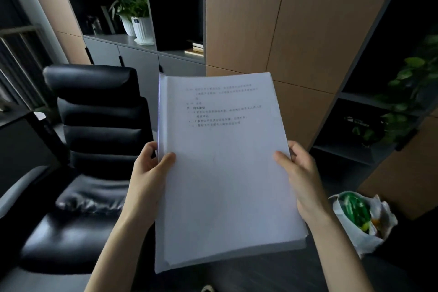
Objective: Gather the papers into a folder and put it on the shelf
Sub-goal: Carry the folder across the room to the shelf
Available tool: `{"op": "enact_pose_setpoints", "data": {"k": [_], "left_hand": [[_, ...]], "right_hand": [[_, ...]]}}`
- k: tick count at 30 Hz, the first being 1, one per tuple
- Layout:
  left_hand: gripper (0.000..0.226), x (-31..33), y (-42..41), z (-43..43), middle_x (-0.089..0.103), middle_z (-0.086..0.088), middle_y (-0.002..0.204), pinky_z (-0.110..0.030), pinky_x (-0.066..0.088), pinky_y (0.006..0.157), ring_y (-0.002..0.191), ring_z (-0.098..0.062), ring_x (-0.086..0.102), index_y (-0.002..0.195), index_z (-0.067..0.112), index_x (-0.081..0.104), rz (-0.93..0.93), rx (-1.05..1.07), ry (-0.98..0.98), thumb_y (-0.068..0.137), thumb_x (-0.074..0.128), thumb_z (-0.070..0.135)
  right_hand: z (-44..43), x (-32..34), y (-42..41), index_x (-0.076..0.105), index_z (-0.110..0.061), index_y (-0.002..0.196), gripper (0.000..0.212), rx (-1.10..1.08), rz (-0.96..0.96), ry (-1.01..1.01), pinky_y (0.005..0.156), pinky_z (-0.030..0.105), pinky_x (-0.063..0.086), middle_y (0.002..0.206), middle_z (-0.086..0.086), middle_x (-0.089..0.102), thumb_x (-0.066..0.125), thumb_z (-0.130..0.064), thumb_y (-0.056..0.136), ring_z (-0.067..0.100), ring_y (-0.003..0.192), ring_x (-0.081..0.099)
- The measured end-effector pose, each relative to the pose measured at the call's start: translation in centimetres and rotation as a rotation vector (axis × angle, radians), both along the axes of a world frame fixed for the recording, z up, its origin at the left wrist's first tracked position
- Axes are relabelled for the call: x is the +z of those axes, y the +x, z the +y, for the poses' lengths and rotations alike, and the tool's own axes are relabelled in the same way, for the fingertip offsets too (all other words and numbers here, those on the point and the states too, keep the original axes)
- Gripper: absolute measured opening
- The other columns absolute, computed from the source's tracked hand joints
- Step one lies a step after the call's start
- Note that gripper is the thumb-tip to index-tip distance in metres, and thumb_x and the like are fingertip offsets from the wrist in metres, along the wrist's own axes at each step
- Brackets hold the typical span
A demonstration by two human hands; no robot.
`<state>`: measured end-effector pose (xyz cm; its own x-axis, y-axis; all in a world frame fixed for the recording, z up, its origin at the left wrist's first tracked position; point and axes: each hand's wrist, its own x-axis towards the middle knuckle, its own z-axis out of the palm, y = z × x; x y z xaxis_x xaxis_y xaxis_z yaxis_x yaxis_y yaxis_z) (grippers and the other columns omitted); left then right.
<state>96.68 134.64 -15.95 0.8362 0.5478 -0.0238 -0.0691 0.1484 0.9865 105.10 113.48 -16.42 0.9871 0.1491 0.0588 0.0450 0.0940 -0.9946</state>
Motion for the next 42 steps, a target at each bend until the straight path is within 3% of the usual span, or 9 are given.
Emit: {"op": "enact_pose_setpoints", "data": {"k": [5, 7, 12, 20, 25, 28, 31, 38, 42], "left_hand": [[0.009, 0.4, 10.1, 4.7, 0.067, 0.003, 0.055, -0.021, 0.05, 0.044, 0.046, -0.009, 0.06, 0.09, 0.008, 0.053, -0.009, 0.039, -0.011, 0.086, 0.049, 0.001], [0.009, 0.6, 13.7, 6.5, 0.067, 0.003, 0.055, -0.022, 0.05, 0.045, 0.046, -0.01, 0.06, 0.088, 0.009, 0.052, -0.011, 0.043, -0.011, 0.087, 0.048, 0.001], [0.009, 0.6, 22.6, 11.1, 0.064, 0.004, 0.051, -0.019, 0.048, 0.042, 0.043, -0.007, 0.058, 0.088, 0.008, 0.052, -0.014, 0.1, -0.004, 0.087, 0.047, 0.001], [0.009, -0.3, 37.6, 19.6, 0.063, -0.009, 0.069, -0.022, 0.05, 0.044, 0.046, -0.009, 0.059, 0.084, 0.01, 0.052, -0.016, 0.266, -0.031, 0.087, 0.048, 0.002], [0.01, -0.2, 45.9, 24.6, 0.069, -0.002, 0.061, -0.025, 0.053, 0.046, 0.049, -0.014, 0.062, 0.085, 0.012, 0.055, -0.03, 0.37, -0.052, 0.086, 0.05, 0.004], [0.009, -0.4, 49.4, 27.3, 0.07, 0.0, 0.06, -0.025, 0.052, 0.046, 0.05, -0.013, 0.062, 0.087, 0.013, 0.055, -0.038, 0.42, -0.059, 0.079, 0.059, 0.01], [0.019, -0.7, 52.6, 30.5, 0.069, -0.001, 0.061, -0.027, 0.052, 0.046, 0.05, -0.014, 0.061, 0.086, 0.014, 0.056, -0.033, 0.473, -0.063, 0.068, 0.057, 0.02], [0.015, -2.2, 61.8, 40.9, 0.069, 0.001, 0.06, -0.028, 0.053, 0.05, 0.051, -0.014, 0.061, 0.081, 0.015, 0.059, -0.015, 0.523, -0.019, 0.069, 0.055, 0.022], [0.022, -1.9, 66.7, 46.9, 0.068, -0.007, 0.071, -0.029, 0.053, 0.054, 0.059, -0.019, 0.061, 0.083, 0.007, 0.06, -0.042, 0.497, -0.018, 0.067, 0.055, 0.021]], "right_hand": [[5.0, 0.1, 11.3, 0.06, -0.018, 0.081, 0.019, 0.036, 0.008, 0.005, 0.059, 0.02, 0.049, 0.071, -0.007, 0.07, 0.051, -0.002, 0.087, 0.008, 0.065, 0.063], [7.0, 0.2, 15.2, 0.061, -0.019, 0.081, 0.02, 0.058, 0.016, 0.001, 0.061, 0.021, 0.05, 0.071, -0.008, 0.071, 0.051, -0.003, 0.087, 0.009, 0.067, 0.064], [12.4, 0.2, 25.1, 0.062, -0.018, 0.08, 0.012, 0.117, 0.026, 0.029, 0.072, 0.034, 0.046, 0.079, 0.002, 0.07, 0.058, -0.007, 0.082, 0.021, 0.078, 0.061], [22.9, -0.2, 43.3, 0.061, -0.016, 0.075, 0.007, 0.27, -0.004, 0.016, 0.067, 0.028, 0.046, 0.071, -0.005, 0.07, 0.057, -0.011, 0.076, 0.016, 0.074, 0.059], [29.4, 0.1, 53.5, 0.059, -0.014, 0.079, 0.012, 0.387, -0.015, 0.006, 0.069, 0.033, 0.042, 0.084, 0.01, 0.064, 0.055, -0.003, 0.083, 0.023, 0.08, 0.054], [33.2, 0.0, 58.2, 0.059, -0.015, 0.079, 0.004, 0.443, 0.001, 0.0, 0.067, 0.034, 0.043, 0.083, 0.009, 0.064, 0.058, -0.012, 0.076, 0.022, 0.078, 0.055], [37.0, -0.4, 62.2, 0.059, -0.014, 0.082, 0.01, 0.487, 0.013, -0.023, 0.065, 0.032, 0.047, 0.081, 0.007, 0.067, 0.055, -0.005, 0.085, 0.02, 0.073, 0.06], [47.5, -1.3, 71.7, 0.057, -0.015, 0.086, 0.01, 0.538, -0.025, -0.053, 0.068, 0.038, 0.052, 0.088, 0.012, 0.071, 0.052, -0.006, 0.088, 0.025, 0.077, 0.065], [53.3, -1.6, 76.2, 0.057, -0.011, 0.09, 0.011, 0.551, -0.031, -0.033, 0.073, 0.037, 0.05, 0.092, 0.013, 0.07, 0.05, -0.003, 0.089, 0.025, 0.082, 0.064]]}}
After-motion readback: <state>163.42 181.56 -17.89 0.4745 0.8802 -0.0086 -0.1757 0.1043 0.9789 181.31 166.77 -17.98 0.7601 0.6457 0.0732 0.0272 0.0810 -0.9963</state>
